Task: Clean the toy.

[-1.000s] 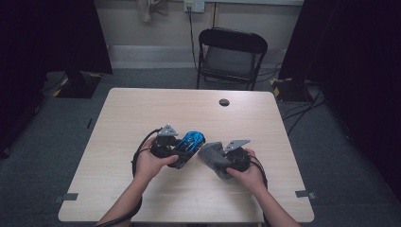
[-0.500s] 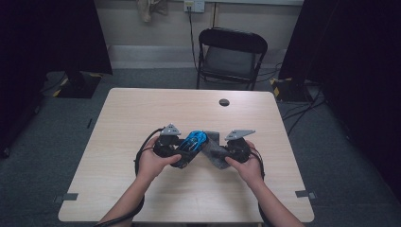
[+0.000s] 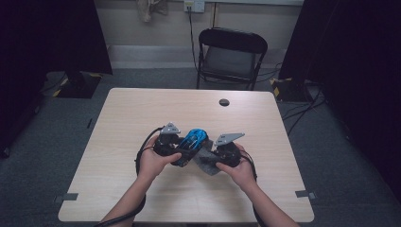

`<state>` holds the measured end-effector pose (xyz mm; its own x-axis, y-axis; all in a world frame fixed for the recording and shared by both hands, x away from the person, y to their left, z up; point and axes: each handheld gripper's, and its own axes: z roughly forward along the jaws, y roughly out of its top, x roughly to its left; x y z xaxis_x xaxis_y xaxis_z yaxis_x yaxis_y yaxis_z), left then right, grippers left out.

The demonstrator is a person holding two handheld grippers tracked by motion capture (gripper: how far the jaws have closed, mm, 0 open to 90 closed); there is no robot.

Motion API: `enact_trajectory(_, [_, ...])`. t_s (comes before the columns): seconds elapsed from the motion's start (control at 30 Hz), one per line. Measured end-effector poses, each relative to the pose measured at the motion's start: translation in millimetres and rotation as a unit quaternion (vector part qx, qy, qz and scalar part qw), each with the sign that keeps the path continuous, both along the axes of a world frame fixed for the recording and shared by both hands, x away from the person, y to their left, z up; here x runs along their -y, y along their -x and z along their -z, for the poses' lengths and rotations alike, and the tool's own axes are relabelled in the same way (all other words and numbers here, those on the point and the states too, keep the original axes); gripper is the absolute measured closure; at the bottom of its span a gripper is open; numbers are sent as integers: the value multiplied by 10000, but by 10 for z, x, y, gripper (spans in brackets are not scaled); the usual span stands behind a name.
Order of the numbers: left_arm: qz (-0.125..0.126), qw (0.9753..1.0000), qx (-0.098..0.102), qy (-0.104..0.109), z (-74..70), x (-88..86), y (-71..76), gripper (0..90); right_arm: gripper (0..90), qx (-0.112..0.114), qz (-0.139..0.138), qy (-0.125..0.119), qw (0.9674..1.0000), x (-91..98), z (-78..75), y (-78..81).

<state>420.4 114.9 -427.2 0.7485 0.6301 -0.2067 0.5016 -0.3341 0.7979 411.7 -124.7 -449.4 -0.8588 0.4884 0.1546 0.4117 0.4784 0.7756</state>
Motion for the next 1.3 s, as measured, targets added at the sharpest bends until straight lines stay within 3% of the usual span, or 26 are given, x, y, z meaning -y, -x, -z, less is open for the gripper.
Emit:
enact_trajectory(0.6, [-69,10000,29,21,-5,0,-22,283,686,-14,-426,132,9990,-176,72,109])
enact_trajectory(1.03, [-43,9999,77,-99,9,6,-17,283,686,-36,-714,322,9969,-221,129,158])
enact_trajectory(1.3, [-49,10000,59,-51,-5,-51,14,283,686,-41,-166,361,9992,3,104,18])
